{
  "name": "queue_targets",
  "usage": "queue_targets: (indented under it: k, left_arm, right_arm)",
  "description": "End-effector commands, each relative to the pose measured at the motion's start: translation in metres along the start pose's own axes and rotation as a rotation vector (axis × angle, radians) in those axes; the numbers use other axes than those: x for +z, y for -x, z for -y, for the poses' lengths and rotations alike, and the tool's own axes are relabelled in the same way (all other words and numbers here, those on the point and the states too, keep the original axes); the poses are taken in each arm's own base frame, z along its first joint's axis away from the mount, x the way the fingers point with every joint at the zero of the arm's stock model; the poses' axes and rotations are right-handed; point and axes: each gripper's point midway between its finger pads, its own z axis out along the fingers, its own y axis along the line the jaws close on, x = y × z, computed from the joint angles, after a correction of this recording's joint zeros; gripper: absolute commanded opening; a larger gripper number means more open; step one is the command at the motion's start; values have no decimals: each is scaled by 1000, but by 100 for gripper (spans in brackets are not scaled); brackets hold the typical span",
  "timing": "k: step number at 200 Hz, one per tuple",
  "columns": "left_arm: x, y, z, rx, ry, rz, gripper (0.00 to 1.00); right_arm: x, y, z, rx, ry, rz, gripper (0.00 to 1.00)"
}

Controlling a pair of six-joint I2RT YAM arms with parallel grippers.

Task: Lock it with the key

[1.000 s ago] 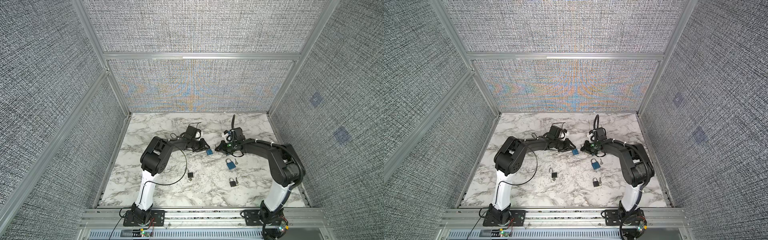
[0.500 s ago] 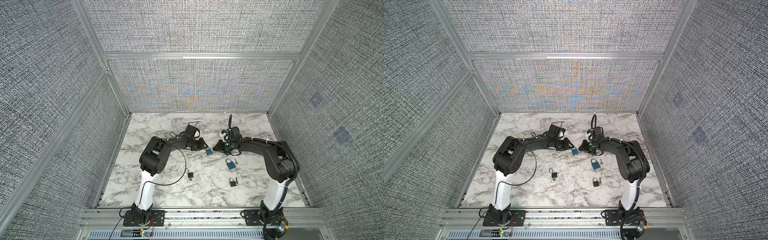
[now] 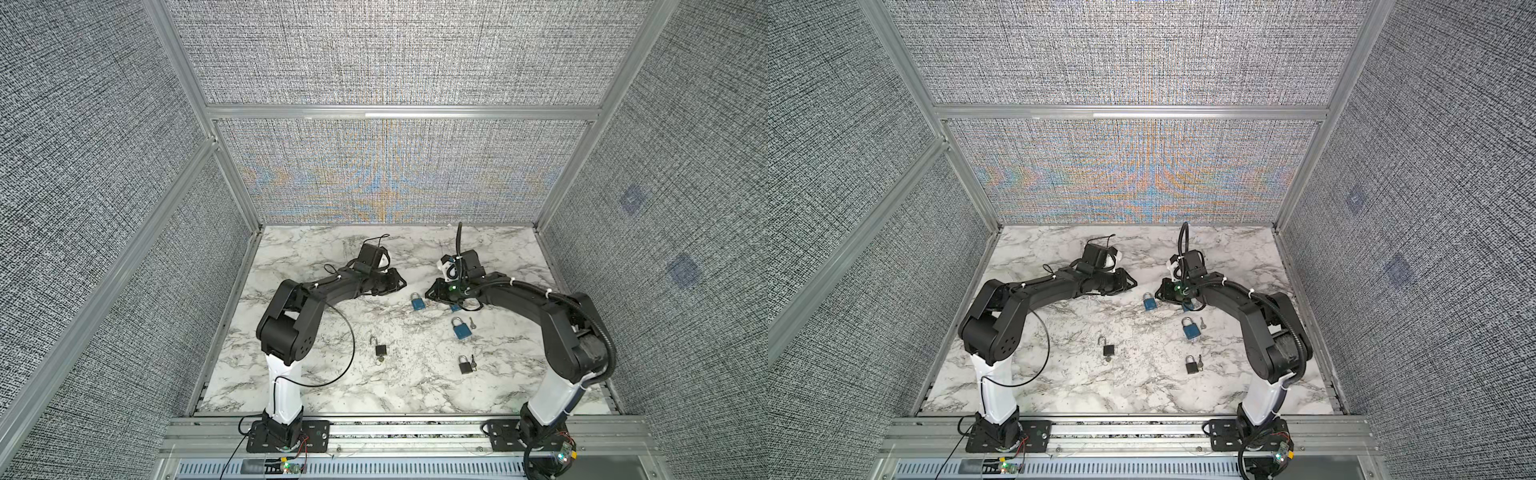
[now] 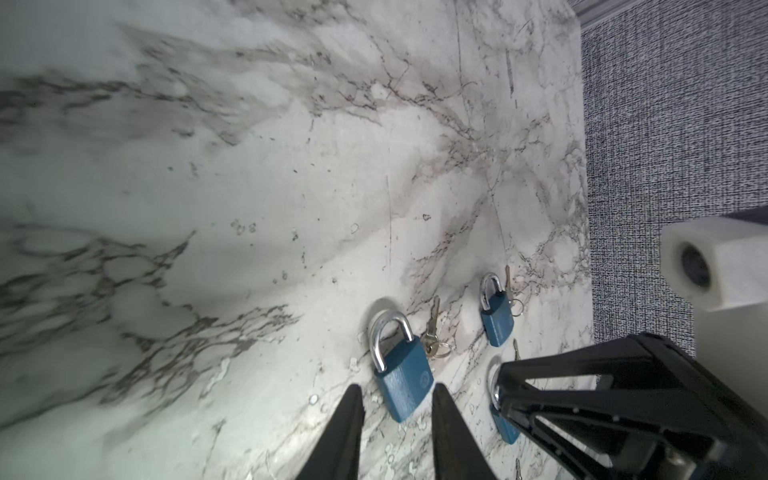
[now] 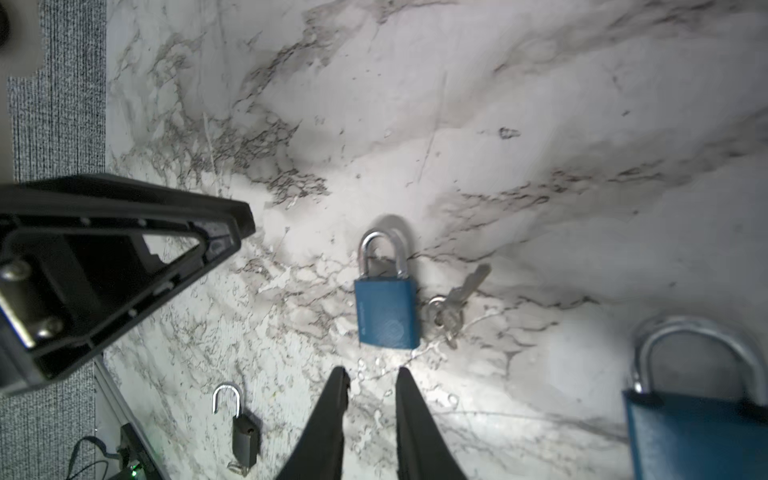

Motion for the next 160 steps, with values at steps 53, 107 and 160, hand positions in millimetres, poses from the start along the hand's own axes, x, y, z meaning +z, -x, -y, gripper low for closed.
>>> queue_targets:
  k: [53, 107, 160]
  left_arm:
    - [-94, -6, -25, -18, 73, 215, 31]
    - [-140, -38, -49, -81, 163, 245, 31]
    - [-170, -67, -55, -89, 151, 305, 32]
  right_arm:
    - [-7, -77, -66, -195, -56, -65, 27]
    - [17, -122, -105, -251, -75, -117, 38]
    - [49, -149, -122, -274, -154, -154, 45]
